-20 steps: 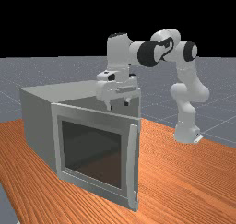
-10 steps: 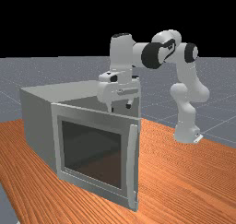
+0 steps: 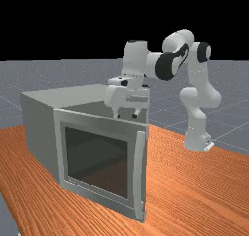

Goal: Close the microwave

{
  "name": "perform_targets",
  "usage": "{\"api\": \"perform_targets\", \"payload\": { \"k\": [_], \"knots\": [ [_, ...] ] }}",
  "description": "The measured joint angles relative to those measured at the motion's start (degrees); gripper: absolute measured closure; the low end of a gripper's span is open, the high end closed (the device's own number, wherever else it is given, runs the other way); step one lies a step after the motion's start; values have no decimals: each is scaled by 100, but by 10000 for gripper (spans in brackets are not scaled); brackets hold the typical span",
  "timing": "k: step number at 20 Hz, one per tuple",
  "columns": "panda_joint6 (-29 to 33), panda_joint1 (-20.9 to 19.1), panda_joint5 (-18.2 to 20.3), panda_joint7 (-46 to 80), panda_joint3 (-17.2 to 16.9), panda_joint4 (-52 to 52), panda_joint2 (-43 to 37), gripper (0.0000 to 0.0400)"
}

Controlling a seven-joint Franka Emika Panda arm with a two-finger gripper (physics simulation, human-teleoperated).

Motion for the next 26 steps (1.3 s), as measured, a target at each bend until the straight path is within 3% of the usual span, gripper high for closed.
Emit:
{"api": "perform_targets", "payload": {
  "k": [2,3,4,5,7,8,12,13,15,18,24,26],
  "knots": [
    [-234,-4,39,-36,10,144,21,0],
    [92,5,-23,15,-3,-63,-96,0],
    [43,4,-15,7,0,-32,-111,0],
    [-277,-2,38,-38,12,181,-38,0],
    [114,8,-30,17,-2,-73,-184,0],
    [-235,1,30,-34,11,154,-94,0],
    [-384,-7,56,-70,14,251,-64,0],
    [-38,-10,15,-48,2,3,-182,0],
    [19,-19,8,-60,-6,48,-146,0],
    [-810,-28,75,-141,3,1098,453,0],
    [-1540,-36,111,-187,6,2194,1166,0],
    [-1329,-41,113,-184,6,1961,1170,0]
  ]
}}
